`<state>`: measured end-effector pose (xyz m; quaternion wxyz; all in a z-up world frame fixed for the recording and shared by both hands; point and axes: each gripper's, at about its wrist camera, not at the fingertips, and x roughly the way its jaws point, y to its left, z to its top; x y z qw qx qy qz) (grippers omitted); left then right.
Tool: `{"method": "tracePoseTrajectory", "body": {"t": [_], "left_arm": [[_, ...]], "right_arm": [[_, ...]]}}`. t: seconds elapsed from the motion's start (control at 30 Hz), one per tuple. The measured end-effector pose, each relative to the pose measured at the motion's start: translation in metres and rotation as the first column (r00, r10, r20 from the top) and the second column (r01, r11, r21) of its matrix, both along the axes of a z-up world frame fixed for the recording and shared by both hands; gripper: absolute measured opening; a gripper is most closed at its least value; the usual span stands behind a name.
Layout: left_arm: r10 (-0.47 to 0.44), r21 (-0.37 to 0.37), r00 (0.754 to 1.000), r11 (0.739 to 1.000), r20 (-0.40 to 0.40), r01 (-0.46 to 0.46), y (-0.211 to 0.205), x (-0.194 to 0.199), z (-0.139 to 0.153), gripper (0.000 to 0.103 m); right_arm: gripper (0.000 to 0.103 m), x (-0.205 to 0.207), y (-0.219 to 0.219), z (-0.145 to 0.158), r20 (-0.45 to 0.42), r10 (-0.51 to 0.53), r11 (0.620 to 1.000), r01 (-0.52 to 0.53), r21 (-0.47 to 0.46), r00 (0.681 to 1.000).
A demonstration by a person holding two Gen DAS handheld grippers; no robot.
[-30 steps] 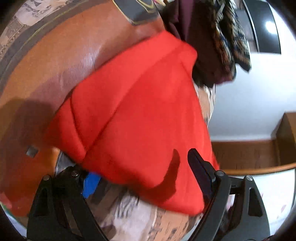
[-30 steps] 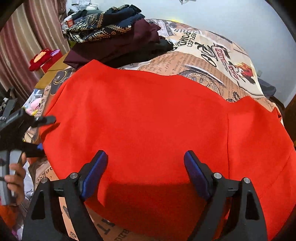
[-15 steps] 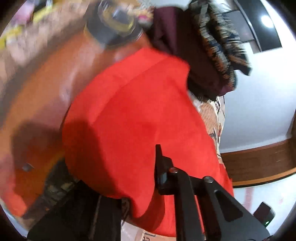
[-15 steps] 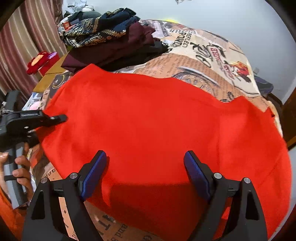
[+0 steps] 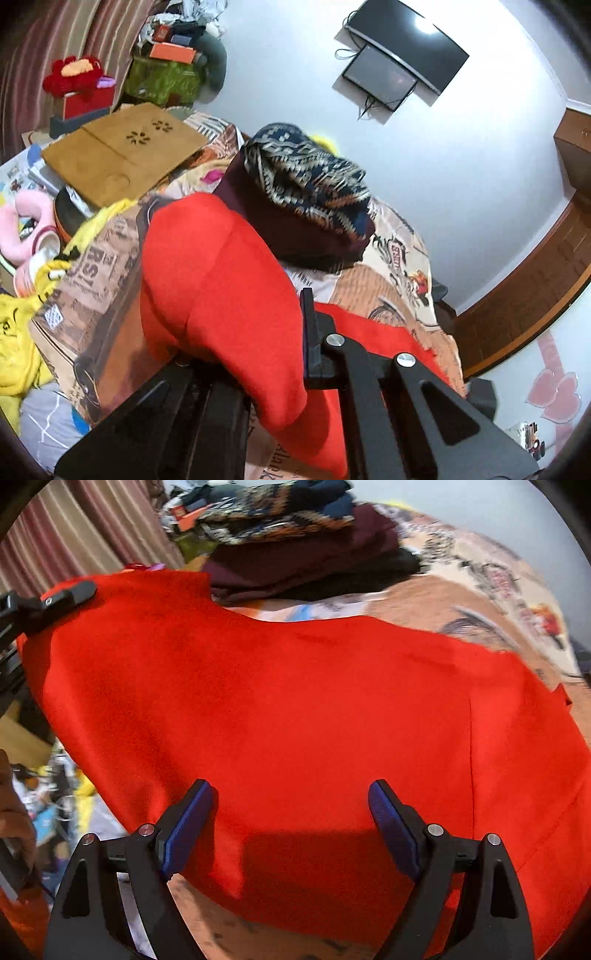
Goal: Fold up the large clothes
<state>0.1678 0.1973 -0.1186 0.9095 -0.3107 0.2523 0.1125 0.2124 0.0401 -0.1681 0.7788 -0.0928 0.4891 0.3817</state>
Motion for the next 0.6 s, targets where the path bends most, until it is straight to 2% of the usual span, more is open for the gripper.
{"method": "tracePoseTrajectory", "body": {"t": [0.1, 0.17, 0.37, 0.5, 0.6], "left_arm": [[-0.014, 0.054, 1.0, 0.998, -0.015, 0.014, -0.007, 0.005, 0.012, 0.003], [-0.038, 0.063, 0.999, 0.997, -0.012, 0.038, -0.016, 0.006, 0.019, 0.003], [-0.172, 0.129, 0.985, 0.977, 0.01, 0.169, -0.083, 0.045, 0.042, 0.003], [-0.315, 0.165, 0.949, 0.936, -0.009, 0.312, -0.152, 0.079, 0.041, 0.003], [-0.451, 0.195, 0.889, 0.867, -0.081, 0.458, -0.213, 0.096, 0.016, 0.003]], "right_arm": [[0.084, 0.007, -0.001, 0.006, -0.034, 0.019, 0.999, -0.019, 0.026, 0.999], [0.084, 0.013, -0.014, 0.013, -0.037, -0.002, 0.999, 0.004, 0.052, 0.999], [0.084, 0.024, -0.091, 0.041, 0.07, -0.171, 0.983, 0.165, 0.079, 0.983], [0.085, 0.025, -0.15, 0.059, 0.148, -0.313, 0.95, 0.305, 0.074, 0.938], [0.085, 0.026, -0.189, 0.065, 0.169, -0.397, 0.918, 0.39, 0.075, 0.902]]}}
